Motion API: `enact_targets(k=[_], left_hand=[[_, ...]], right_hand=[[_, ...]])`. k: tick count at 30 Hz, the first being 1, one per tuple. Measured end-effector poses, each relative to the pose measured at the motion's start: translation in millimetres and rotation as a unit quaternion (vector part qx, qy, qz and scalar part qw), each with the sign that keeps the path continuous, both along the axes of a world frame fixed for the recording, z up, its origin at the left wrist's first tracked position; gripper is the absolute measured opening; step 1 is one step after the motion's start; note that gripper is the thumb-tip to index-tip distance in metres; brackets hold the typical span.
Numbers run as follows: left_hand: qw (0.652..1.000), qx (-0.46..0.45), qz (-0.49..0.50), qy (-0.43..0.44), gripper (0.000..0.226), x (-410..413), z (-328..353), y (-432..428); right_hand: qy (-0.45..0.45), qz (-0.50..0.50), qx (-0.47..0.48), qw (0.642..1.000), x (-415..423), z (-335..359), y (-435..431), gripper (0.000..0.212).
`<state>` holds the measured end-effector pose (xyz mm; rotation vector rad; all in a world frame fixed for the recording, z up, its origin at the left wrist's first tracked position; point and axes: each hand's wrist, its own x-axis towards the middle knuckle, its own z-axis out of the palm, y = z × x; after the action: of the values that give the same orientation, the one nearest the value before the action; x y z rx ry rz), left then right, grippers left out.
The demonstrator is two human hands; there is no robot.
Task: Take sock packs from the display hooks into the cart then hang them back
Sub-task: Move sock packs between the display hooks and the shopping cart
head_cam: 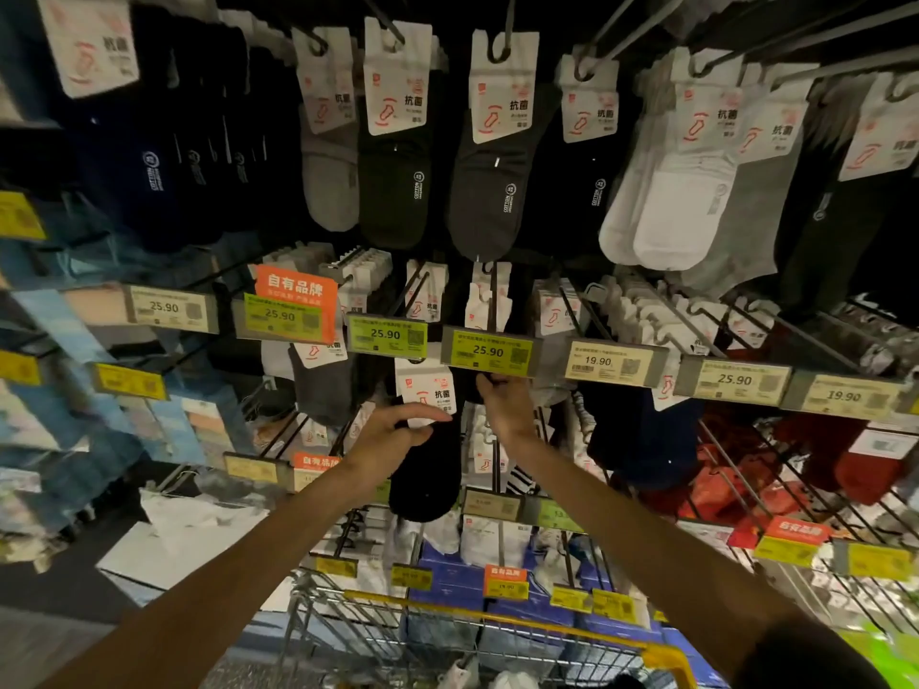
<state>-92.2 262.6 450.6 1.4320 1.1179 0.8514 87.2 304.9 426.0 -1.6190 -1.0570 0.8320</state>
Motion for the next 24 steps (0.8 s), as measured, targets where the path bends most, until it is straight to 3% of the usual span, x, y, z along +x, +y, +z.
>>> enact_targets(k=[2, 5, 8, 10, 12, 17, 19, 22, 24], left_hand=[[0.999, 0.007, -0.027, 0.015, 0.030, 1, 1, -4], [0.999, 0.011, -0.052, 0.006, 0.026, 5, 4, -13], [0.995, 0.002, -0.102, -0.004, 0.029, 7, 6, -24], [0.988, 0.009, -0.156, 0.015, 0.038, 6, 5, -31], [0.984, 0.017, -0.177, 0.012, 0.051, 5, 2, -36], [0.995, 0.021, -0.062, -0.078, 0.097, 3, -8, -41], [0.995, -0.025, -0.023, -0.095, 0.086, 4, -9, -41], [0.996, -0.056, -0.030, -0.063, 0.050, 8, -9, -43], [0.994, -0.076, -0.015, -0.079, 0.044, 12, -6, -43]], right_hand=[[0.043, 0.019, 0.004, 0.999, -12, -5, -31, 0.019], [0.196, 0.057, -0.002, 0.979, -10, -1, -59, 0.031], [0.226, 0.076, 0.011, 0.971, 0, 14, -67, 0.024], [0.233, 0.095, 0.030, 0.967, 5, 22, -71, 0.012], [0.241, 0.107, 0.031, 0.964, 5, 26, -75, 0.015], [0.252, 0.079, 0.082, 0.961, 4, 27, -81, 0.014], [0.230, 0.081, 0.108, 0.964, 3, 34, -80, 0.012], [0.215, 0.061, 0.112, 0.968, -4, 44, -75, 0.020], [0.216, 0.035, 0.110, 0.969, -7, 48, -72, 0.021]])
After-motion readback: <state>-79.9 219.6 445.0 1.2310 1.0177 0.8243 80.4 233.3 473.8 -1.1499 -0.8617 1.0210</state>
